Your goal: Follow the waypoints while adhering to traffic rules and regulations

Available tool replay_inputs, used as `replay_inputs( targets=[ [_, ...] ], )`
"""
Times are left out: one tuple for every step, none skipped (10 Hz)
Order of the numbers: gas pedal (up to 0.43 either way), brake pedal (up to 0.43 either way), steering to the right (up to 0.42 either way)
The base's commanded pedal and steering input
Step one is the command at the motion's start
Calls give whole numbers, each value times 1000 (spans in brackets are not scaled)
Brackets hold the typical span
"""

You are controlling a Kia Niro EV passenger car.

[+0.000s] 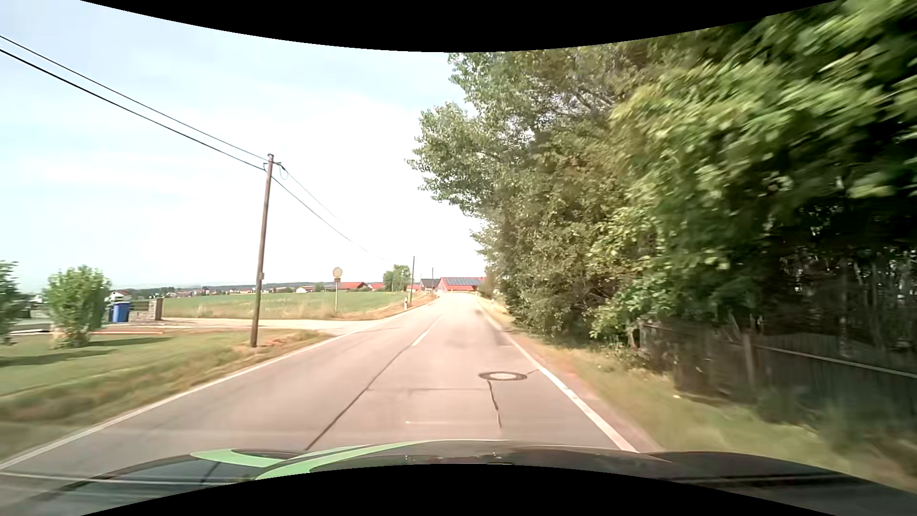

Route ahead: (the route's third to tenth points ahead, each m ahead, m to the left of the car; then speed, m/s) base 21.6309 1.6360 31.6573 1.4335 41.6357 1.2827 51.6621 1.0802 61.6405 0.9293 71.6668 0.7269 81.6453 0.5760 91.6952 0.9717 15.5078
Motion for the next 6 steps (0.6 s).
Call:
replay_inputs(
  targets=[
    [118, 0, 1],
    [118, 0, 1],
    [118, 0, 1],
    [118, 0, 1],
    [118, 0, 0],
    [118, 0, 0]
  ],
)
